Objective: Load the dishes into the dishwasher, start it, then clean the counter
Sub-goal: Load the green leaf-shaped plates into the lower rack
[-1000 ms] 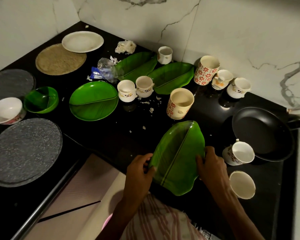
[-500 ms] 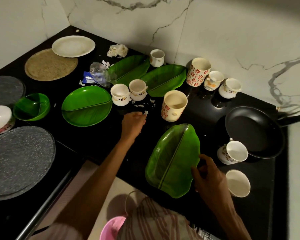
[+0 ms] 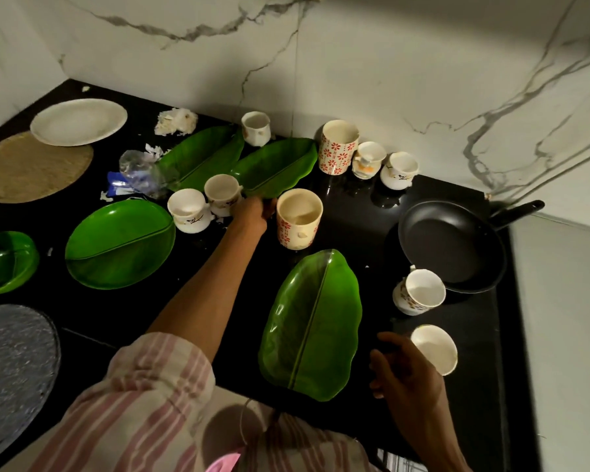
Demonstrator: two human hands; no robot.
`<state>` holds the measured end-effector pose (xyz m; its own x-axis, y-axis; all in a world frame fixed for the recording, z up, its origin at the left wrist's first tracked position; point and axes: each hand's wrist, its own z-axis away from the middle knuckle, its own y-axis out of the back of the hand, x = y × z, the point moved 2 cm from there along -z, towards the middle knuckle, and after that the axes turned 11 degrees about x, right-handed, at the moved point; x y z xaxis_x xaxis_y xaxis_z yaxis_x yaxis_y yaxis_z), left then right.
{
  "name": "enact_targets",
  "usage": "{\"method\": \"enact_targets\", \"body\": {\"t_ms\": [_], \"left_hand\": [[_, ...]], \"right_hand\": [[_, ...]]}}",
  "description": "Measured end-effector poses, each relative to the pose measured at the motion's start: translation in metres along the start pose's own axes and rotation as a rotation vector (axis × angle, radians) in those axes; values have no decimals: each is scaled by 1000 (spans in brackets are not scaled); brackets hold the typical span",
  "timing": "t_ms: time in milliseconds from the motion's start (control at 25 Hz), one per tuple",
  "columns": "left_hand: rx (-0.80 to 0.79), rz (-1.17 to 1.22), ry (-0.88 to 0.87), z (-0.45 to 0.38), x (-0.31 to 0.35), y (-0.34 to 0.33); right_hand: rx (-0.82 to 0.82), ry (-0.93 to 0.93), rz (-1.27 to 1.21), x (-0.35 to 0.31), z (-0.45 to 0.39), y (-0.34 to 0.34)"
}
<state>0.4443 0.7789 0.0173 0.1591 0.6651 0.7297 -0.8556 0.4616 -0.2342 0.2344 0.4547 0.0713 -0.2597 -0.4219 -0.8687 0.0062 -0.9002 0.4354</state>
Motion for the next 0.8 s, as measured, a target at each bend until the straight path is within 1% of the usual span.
{"method": "enact_targets", "body": {"t_ms": [160, 280, 480, 600, 720, 800], "left_hand": [[3, -63, 12, 6, 15, -2], [61, 41, 20, 12, 26, -2], [27, 153, 11, 37, 50, -7], [29, 148, -64, 55, 60, -2], [71, 117, -164, 76, 74, 10], [147, -17, -297, 101, 85, 28]], "right_hand": [[7, -11, -12, 6, 0, 1], [-5, 7, -18, 7, -2, 1], [-20, 35, -46, 5, -5, 2], [-22, 42, -37, 10, -7, 1], [-47, 63, -59, 9, -7, 1], [-81, 73, -110, -1, -6, 1]]}}
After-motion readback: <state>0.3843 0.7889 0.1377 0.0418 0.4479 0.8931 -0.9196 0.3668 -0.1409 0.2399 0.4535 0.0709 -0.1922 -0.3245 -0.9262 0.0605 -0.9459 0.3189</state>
